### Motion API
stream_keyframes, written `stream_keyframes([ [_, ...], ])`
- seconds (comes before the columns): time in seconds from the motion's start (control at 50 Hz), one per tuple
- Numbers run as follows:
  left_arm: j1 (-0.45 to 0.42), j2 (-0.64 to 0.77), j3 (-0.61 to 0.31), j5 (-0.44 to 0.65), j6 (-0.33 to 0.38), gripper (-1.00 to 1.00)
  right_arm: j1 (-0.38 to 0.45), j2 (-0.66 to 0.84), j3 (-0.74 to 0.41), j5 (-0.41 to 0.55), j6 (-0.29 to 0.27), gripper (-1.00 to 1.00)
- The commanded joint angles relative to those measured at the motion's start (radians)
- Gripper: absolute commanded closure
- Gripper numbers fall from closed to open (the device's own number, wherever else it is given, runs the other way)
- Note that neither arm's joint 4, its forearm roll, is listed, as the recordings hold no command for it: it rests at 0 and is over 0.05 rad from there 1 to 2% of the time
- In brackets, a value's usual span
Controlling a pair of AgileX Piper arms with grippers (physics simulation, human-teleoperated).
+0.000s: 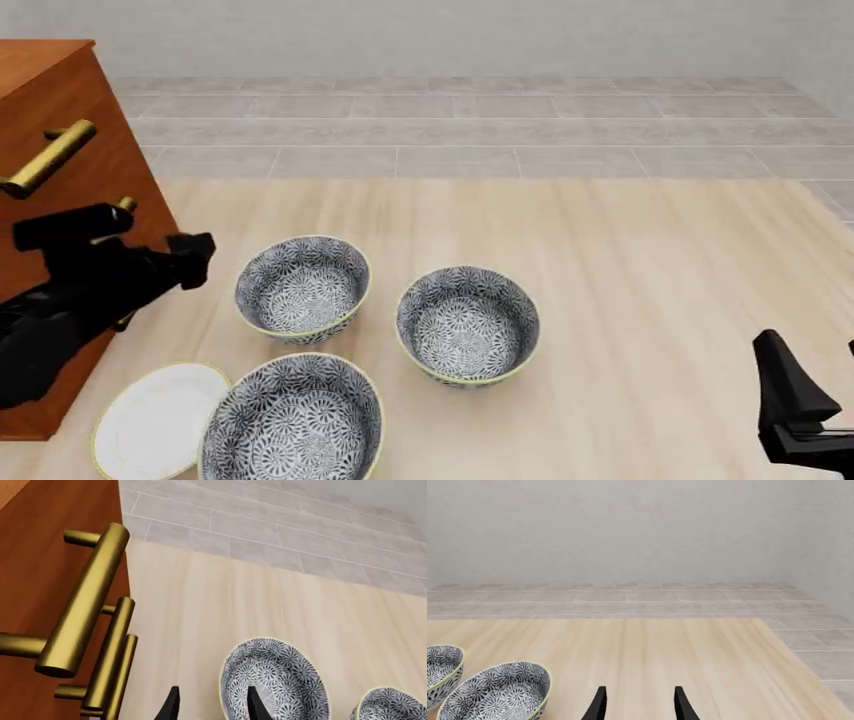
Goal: Stack the bowl at the front on the bowl in the middle.
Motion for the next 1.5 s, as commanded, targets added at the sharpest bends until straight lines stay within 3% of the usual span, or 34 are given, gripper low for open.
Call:
stream_keyframes([
  [0.02, -0.001, 0.068, -0.011, 0.004, -0.039, -1.00, 0.000, -0.002, 0.000, 0.002, 0.000, -1.00],
  [0.2, -0.019, 0.117, -0.002, -0.027, -0.052, -1.00, 0.000, -0.003, 0.000, 0.003, 0.000, -1.00],
  [0.36, -0.032, 0.236, 0.027, -0.141, -0.069, -1.00, 0.000, -0.003, 0.000, 0.003, 0.000, -1.00],
  [0.46, -0.036, 0.271, 0.020, -0.159, -0.076, -1.00, 0.000, -0.003, 0.000, 0.003, 0.000, -1.00],
  [0.58, -0.039, 0.300, 0.006, -0.161, -0.083, -1.00, 0.000, -0.002, 0.000, 0.002, 0.000, -1.00],
  [0.62, -0.041, 0.279, -0.016, -0.114, -0.084, -1.00, 0.000, -0.003, 0.000, 0.003, 0.000, -1.00],
  [0.94, -0.080, 0.354, -0.035, -0.137, -0.114, -1.00, 0.000, -0.003, 0.000, 0.003, 0.000, -1.00],
  [0.98, -0.083, 0.398, -0.023, -0.188, -0.117, -1.00, 0.000, -0.003, 0.000, 0.003, 0.000, -1.00],
  [1.04, -0.079, 0.387, -0.041, -0.155, -0.118, -1.00, 0.000, -0.003, 0.000, 0.003, 0.000, -1.00],
  [1.5, -0.092, 0.507, -0.076, -0.200, -0.138, -1.00, 0.000, -0.003, 0.000, 0.003, 0.000, -1.00],
])
